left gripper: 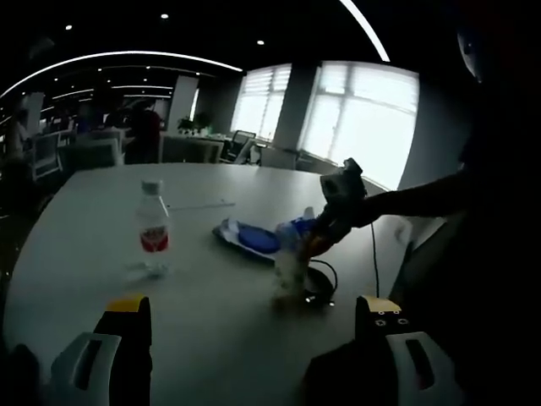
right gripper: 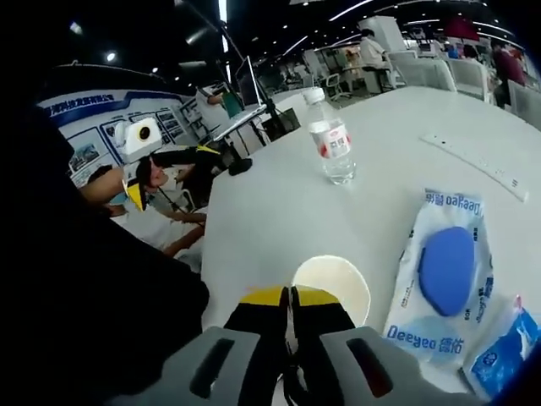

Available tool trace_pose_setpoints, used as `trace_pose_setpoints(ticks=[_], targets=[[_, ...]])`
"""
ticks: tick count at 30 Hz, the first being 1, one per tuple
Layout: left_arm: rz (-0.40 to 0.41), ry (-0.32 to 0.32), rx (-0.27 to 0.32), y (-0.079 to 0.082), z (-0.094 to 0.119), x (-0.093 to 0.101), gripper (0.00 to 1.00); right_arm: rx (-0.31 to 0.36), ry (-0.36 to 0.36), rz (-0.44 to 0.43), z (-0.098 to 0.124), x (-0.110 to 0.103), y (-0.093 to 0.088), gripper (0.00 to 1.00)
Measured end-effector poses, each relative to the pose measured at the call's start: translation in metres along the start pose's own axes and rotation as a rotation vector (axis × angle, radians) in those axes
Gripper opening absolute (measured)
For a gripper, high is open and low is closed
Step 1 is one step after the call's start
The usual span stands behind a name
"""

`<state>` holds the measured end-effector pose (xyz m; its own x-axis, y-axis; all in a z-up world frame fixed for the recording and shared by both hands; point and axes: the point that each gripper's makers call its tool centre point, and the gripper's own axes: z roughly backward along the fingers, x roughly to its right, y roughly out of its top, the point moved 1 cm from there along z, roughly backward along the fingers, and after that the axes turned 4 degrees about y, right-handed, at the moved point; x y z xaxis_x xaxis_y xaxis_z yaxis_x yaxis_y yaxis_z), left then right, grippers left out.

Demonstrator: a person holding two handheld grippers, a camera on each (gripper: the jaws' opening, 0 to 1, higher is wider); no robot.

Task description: Arrange the tabletop items into an orderly group along one side of the table until the central work area is clear of visible clutter.

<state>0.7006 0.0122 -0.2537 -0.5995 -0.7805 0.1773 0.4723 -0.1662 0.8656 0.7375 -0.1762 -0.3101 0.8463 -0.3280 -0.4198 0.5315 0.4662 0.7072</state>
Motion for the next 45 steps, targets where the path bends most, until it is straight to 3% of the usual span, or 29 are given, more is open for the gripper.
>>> trace_pose_setpoints(ticks=[6, 19, 34, 45], targets=[[-0.004, -0.004, -0.003, 0.0, 0.001, -0.002, 0.99, -0.009, -0.003, 0.059, 0.002, -0.015, 0.005, 0.0], [-0.028, -0.013, -0.01, 0.005, 0.0, -0.01, 0.99, -0.005, -0.066, 0.248, 0.013, -0.029, 0.049, 0.0], [-0.024, 0.004, -0.001, 0.004, 0.002, -0.022, 1.0, -0.067, -0.127, 0.455, 0.006, -0.018, 0.09, 0.0], [-0.019, 0.017, 0.014, 0.008, 0.004, -0.025, 0.99, -0.098, -0.189, 0.519, -0.005, 0.004, 0.109, 0.0]])
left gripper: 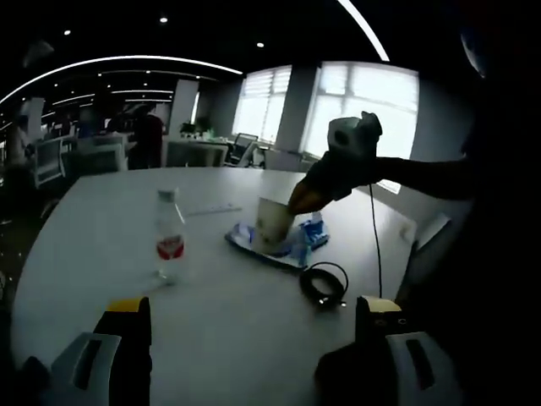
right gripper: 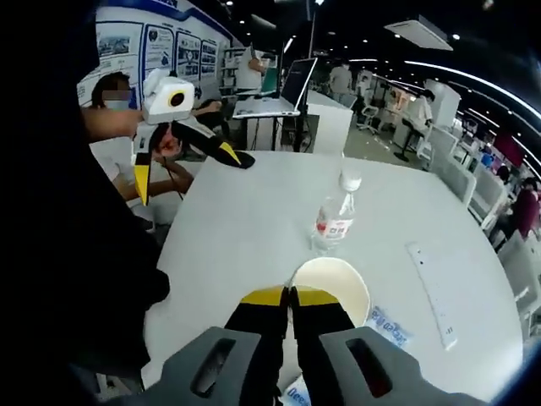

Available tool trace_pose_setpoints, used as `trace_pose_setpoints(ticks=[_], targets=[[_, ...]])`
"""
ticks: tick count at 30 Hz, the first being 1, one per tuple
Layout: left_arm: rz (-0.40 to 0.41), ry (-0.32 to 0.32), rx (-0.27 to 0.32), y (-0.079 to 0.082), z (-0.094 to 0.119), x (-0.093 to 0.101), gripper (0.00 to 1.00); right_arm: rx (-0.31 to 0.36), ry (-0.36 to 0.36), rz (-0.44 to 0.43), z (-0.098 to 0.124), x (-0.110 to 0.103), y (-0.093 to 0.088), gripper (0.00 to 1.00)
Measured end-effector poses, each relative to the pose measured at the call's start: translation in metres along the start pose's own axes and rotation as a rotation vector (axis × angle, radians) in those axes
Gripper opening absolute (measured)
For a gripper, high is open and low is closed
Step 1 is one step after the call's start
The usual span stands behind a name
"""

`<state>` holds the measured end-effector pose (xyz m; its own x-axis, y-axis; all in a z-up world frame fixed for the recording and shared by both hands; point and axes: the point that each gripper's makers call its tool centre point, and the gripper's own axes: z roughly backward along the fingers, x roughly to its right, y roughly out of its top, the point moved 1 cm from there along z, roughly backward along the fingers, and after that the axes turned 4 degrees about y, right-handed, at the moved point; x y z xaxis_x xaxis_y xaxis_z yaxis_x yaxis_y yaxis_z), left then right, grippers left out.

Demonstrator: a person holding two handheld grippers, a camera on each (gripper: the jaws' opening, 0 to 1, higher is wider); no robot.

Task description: Arrange the tabletop items into an orderly group along one side of the table until the central work area is clear of visible clutter.

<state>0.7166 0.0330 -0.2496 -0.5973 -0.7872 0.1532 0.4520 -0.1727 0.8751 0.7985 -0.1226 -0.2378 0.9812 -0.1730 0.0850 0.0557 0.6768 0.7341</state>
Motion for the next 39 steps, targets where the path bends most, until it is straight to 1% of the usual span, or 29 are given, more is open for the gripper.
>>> trace_pose_setpoints(ticks=[5, 7, 11, 12, 18, 21, 25, 29, 32, 34, 39], targets=[[-0.002, 0.0, -0.003, 0.001, 0.0, 0.002, 0.99, -0.029, -0.019, 0.03, -0.012, 0.011, -0.001, 0.0], [-0.003, -0.001, -0.007, 0.0, 0.0, 0.001, 0.99, -0.049, -0.03, 0.059, -0.016, 0.016, -0.002, 0.0], [-0.003, -0.004, -0.013, 0.0, 0.0, 0.003, 0.99, -0.069, -0.029, 0.086, -0.028, 0.022, -0.002, 0.0], [-0.005, -0.003, -0.013, 0.0, 0.0, 0.003, 0.99, -0.084, -0.031, 0.101, -0.031, 0.024, -0.003, 0.0], [-0.011, 0.003, -0.024, 0.001, 0.0, 0.001, 0.99, -0.095, -0.053, 0.139, -0.045, 0.035, -0.002, 0.0], [-0.014, 0.004, -0.029, 0.001, 0.001, 0.0, 0.99, -0.107, -0.078, 0.176, -0.051, 0.043, -0.001, 0.0], [-0.014, 0.001, -0.036, 0.001, 0.0, -0.002, 0.99, -0.115, -0.082, 0.192, -0.064, 0.048, 0.002, 0.0], [-0.015, -0.006, -0.045, 0.0, -0.003, -0.002, 0.99, -0.134, -0.091, 0.216, -0.075, 0.053, 0.0, 0.0], [-0.016, -0.013, -0.048, 0.0, -0.006, -0.001, 0.99, -0.128, -0.102, 0.21, -0.085, 0.057, 0.002, 0.0], [-0.016, -0.016, -0.05, 0.001, -0.007, -0.001, 0.99, -0.127, -0.099, 0.208, -0.088, 0.057, 0.003, 0.0], [-0.014, -0.015, -0.048, 0.001, -0.008, -0.003, 0.99, -0.148, -0.095, 0.245, -0.105, 0.057, 0.002, 0.0]])
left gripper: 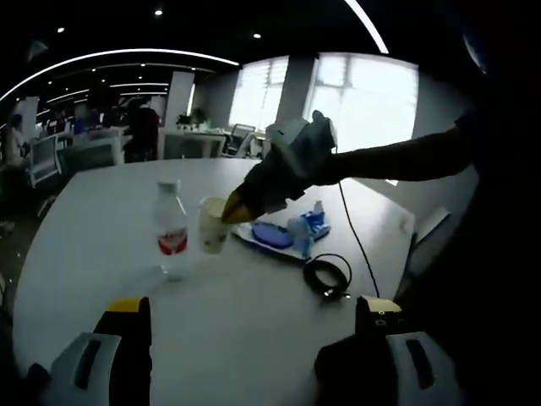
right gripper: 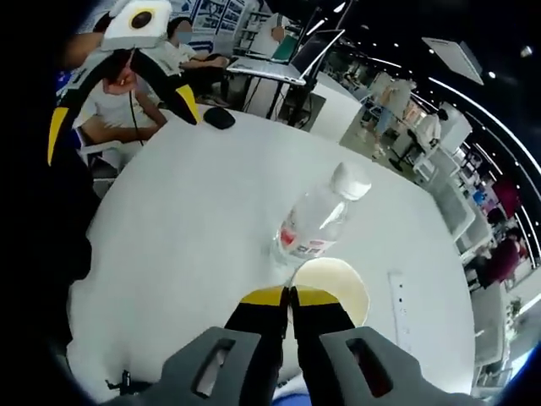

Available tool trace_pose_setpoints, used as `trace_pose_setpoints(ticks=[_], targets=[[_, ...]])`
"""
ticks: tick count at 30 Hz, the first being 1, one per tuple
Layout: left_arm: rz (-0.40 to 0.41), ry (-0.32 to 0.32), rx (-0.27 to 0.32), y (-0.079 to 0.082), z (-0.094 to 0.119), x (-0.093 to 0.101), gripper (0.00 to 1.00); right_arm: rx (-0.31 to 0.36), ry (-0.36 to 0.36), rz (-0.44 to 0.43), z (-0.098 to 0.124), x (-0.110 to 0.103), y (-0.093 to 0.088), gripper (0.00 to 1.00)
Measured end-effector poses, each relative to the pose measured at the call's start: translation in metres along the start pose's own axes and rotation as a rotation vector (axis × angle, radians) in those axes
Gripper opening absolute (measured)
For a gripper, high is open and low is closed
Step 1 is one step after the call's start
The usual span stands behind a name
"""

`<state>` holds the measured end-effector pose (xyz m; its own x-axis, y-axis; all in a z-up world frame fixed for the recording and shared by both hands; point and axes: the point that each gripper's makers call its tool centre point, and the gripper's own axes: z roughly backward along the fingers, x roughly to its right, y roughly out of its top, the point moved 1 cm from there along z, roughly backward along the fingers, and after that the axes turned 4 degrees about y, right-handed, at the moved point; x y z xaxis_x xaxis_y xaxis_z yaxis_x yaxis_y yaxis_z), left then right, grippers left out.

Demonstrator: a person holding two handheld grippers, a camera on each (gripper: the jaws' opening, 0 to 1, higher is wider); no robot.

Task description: Arrange the tabletop items into an orderly group along one side of the table until the central work area is clear of visible clutter.

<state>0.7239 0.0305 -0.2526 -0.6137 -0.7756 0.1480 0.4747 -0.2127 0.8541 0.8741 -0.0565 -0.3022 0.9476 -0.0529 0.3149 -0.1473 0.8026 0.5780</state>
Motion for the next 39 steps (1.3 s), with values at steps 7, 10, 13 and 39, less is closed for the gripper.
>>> trace_pose_setpoints(ticks=[7, 10, 13, 39], targets=[[0.004, 0.01, -0.005, -0.003, 0.002, -0.004, 0.99, -0.011, 0.013, 0.011, -0.014, -0.002, -0.002, 0.0], [0.01, 0.016, -0.007, -0.005, 0.004, -0.006, 0.99, -0.027, 0.022, 0.023, -0.018, -0.004, -0.005, 0.0], [0.014, 0.022, -0.007, -0.006, 0.006, -0.007, 0.99, -0.05, 0.023, 0.055, -0.021, -0.007, -0.01, 0.0], [0.027, 0.023, -0.011, -0.01, 0.005, -0.002, 0.99, -0.055, 0.014, 0.045, -0.031, -0.008, -0.024, 0.08]])
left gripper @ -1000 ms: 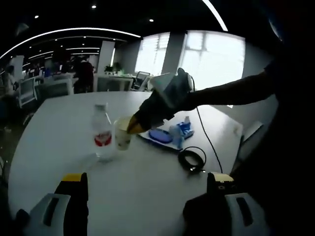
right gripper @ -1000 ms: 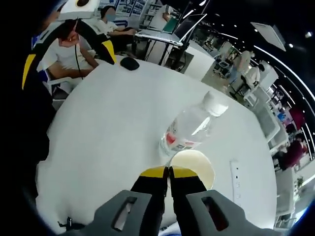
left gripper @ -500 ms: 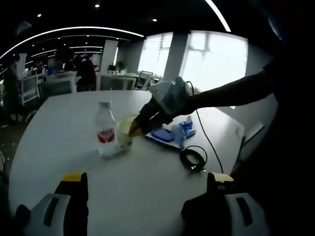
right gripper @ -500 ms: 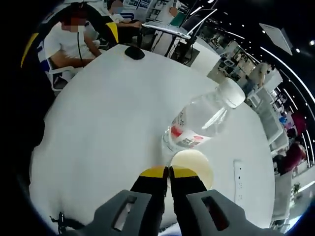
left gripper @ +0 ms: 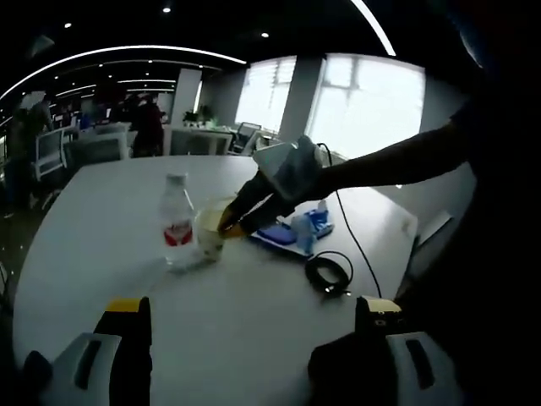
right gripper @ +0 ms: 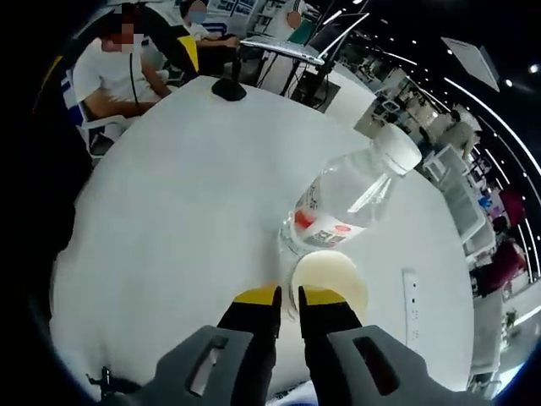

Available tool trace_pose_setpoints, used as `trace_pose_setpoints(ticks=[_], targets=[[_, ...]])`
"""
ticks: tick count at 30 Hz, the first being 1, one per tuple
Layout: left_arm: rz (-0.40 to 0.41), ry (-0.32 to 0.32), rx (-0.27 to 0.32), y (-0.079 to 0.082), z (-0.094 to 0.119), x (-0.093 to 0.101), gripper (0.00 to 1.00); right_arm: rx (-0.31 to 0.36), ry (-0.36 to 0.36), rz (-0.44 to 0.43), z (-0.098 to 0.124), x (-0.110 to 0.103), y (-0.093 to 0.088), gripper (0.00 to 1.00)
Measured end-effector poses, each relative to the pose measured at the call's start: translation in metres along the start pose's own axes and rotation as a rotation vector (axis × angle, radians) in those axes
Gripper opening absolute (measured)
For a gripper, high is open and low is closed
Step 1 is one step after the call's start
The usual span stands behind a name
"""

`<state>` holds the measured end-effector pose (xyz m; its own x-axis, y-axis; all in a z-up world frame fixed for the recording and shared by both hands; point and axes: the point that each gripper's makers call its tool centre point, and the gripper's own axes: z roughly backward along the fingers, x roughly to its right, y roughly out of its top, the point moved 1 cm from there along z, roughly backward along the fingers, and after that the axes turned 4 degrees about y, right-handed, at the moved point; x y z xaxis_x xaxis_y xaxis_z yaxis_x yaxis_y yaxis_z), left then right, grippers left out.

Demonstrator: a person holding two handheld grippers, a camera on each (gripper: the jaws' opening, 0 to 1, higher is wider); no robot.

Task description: Arrange the tabletop items into an orderly group along one side of the table until the central work area is clear of visible clutter.

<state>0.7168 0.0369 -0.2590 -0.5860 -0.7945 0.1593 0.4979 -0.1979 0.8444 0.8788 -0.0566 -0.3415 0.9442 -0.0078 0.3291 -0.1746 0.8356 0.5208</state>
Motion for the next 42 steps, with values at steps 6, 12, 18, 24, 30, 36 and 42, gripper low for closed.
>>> trace_pose_setpoints(ticks=[6, 12, 18, 24, 30, 36, 42], targets=[[-0.004, -0.001, 0.006, 0.002, -0.001, -0.001, 0.99, 0.067, -0.055, -0.101, 0.015, 0.007, 0.01, 0.18], [-0.005, 0.001, 0.019, 0.007, -0.001, -0.002, 1.0, 0.156, -0.084, -0.272, 0.041, 0.01, 0.014, 0.32], [-0.013, -0.007, 0.017, 0.008, -0.004, 0.0, 1.0, 0.197, -0.134, -0.378, 0.063, 0.007, 0.007, 0.44], [-0.012, -0.012, 0.022, 0.013, -0.009, 0.001, 1.0, 0.251, -0.17, -0.504, 0.087, -0.005, 0.004, 0.58], [-0.014, -0.019, 0.025, 0.016, -0.015, 0.003, 1.0, 0.283, -0.219, -0.626, 0.109, -0.016, -0.01, 0.67], [-0.012, -0.026, 0.032, 0.02, -0.02, 0.006, 1.0, 0.308, -0.291, -0.734, 0.133, -0.026, -0.029, 0.73], [-0.016, -0.034, 0.039, 0.025, -0.026, 0.006, 1.0, 0.326, -0.363, -0.812, 0.16, -0.032, -0.05, 0.79]])
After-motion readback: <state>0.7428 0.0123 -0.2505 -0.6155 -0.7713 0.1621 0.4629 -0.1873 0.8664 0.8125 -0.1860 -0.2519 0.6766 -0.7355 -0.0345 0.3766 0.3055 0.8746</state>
